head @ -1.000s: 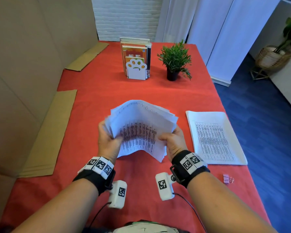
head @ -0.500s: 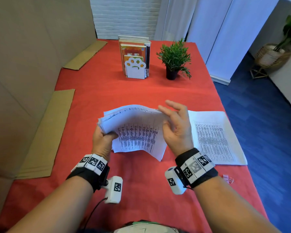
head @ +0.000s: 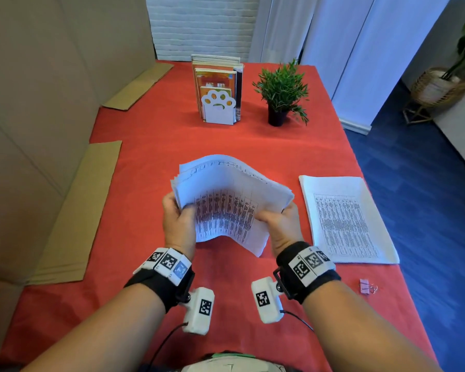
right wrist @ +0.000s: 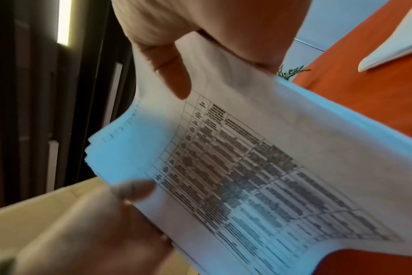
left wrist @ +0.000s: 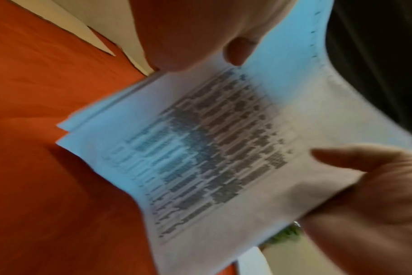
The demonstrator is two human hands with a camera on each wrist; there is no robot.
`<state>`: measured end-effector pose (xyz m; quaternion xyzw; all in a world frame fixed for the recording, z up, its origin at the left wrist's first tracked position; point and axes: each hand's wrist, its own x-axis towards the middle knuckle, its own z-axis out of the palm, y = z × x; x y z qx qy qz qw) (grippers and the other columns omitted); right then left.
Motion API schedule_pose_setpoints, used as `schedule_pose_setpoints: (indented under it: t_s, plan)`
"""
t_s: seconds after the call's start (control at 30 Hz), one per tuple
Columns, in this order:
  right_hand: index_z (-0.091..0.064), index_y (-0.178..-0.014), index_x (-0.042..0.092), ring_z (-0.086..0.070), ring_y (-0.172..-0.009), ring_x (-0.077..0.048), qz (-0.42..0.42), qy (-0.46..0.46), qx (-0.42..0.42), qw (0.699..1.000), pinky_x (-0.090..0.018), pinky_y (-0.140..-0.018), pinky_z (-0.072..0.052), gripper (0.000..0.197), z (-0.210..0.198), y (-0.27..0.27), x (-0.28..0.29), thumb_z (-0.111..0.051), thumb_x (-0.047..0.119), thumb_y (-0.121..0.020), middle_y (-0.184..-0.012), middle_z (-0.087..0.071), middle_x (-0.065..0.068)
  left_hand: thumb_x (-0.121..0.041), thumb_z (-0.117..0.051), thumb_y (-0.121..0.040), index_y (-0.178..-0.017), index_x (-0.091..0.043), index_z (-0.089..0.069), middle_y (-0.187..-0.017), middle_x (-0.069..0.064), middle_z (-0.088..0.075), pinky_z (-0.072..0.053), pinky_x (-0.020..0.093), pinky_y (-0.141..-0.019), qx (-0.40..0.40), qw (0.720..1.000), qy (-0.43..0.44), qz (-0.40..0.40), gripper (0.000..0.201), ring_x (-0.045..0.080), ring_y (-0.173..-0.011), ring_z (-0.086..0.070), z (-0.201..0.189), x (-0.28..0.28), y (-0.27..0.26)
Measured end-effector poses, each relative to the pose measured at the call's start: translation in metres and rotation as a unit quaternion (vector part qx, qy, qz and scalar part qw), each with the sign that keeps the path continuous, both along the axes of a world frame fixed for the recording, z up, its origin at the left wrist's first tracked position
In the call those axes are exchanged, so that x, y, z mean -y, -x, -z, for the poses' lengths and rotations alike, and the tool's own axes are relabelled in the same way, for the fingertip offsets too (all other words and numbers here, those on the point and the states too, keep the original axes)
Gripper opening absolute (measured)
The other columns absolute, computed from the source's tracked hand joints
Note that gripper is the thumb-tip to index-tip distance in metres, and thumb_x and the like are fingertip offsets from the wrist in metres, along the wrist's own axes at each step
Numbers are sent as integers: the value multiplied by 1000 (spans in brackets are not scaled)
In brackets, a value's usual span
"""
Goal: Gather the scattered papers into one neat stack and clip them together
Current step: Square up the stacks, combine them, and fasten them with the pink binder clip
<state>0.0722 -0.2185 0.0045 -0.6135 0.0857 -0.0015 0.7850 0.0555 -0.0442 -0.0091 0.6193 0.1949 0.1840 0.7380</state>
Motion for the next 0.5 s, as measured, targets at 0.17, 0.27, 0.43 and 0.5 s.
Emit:
schedule_pose_setpoints:
  t_s: [0.17,0.27,0.43,0.5]
  plan:
    - [-65,-82,16,-61,-77,-22,-44,-1,0,999,-42,-77,-51,38,10,1,8,-64,-2,-49,-79,-64,-11,-18,-68,-81,-126,-10,-36,-97,-13,-48,-40,4,-80,117,985,-89,-89,55,-17,-82,-51,-40,12,-2]
    - [-68,-84,22,-56,-84,-25,-70,8,13,997,-45,-80,-47,40,13,1,12,-63,-2,-52,-88,-60,-14,-32,-68,-80,-117,-19,-43,-90,-13,-45,-39,5,-74,131,980,-84,-121,46,-7,-81,-49,-64,11,-12]
    - [-64,-89,21,-61,-82,-20,-75,18,10,997,-41,-80,-50,43,12,1,13,-61,-3,-54,-82,-66,-3,-1,-56,-82,-94,-22,-54,-83,-2,-57,-44,12,-73,166,977,-22,-135,24,-1,-73,-56,-71,0,-25]
    - [-58,-102,24,-63,-80,-9,-91,17,12,996,-33,-78,-52,55,12,-1,12,-60,-4,-54,-88,-66,2,-13,-54,-87,-101,-24,-52,-95,6,-58,-44,16,-83,192,976,-45,-97,17,5,-87,-57,-62,-6,-21]
